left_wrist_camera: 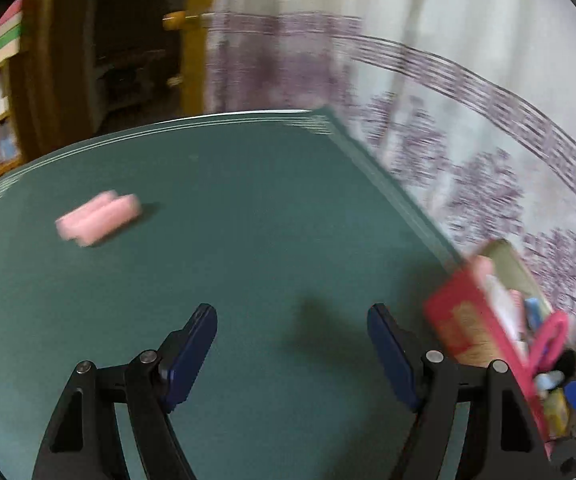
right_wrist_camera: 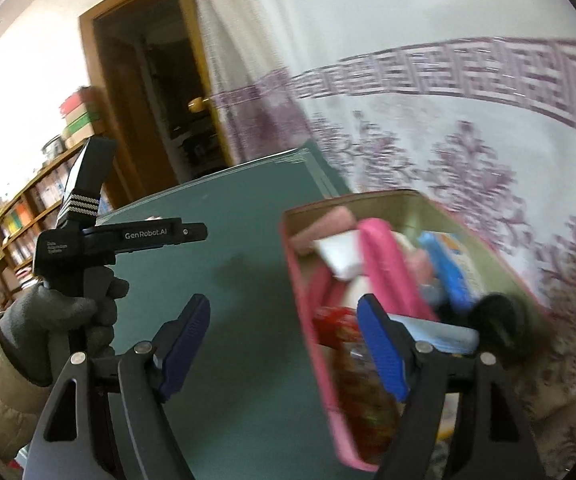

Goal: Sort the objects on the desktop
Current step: 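Move both tools back from the tin toward the last two pink curlers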

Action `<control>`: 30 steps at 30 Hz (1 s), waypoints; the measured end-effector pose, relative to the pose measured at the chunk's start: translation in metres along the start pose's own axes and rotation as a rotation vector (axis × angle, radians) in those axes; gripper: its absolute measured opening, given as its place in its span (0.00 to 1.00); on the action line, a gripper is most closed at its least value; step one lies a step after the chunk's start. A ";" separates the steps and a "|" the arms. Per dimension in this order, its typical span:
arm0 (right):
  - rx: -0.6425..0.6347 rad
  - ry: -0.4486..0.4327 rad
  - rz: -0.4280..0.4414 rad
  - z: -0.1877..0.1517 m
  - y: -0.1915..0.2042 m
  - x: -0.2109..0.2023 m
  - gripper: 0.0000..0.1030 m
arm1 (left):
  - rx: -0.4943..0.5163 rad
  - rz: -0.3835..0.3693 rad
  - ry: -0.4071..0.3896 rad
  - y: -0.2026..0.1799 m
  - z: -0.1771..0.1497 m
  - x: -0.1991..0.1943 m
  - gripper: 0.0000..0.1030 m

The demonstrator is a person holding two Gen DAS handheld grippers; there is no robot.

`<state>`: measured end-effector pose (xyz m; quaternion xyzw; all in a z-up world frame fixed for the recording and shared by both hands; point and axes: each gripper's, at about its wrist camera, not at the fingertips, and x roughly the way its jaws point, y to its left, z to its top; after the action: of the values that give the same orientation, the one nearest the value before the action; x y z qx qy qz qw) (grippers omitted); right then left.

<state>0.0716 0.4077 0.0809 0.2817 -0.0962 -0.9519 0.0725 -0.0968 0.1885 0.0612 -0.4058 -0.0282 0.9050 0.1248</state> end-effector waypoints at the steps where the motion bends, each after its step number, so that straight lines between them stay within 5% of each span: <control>1: -0.016 0.005 0.015 0.002 0.008 0.005 0.77 | -0.017 0.016 -0.001 0.013 0.000 -0.002 0.77; 14: -0.132 0.093 0.149 0.044 0.086 0.092 0.77 | -0.168 0.180 -0.013 0.166 -0.015 -0.037 0.77; 30: -0.323 0.253 0.287 0.090 0.213 0.261 0.77 | -0.242 0.198 -0.008 0.252 -0.036 -0.055 0.77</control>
<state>-0.1767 0.1632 0.0667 0.3669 0.0281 -0.8920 0.2626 -0.0856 -0.0705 0.0386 -0.4153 -0.0973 0.9044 -0.0147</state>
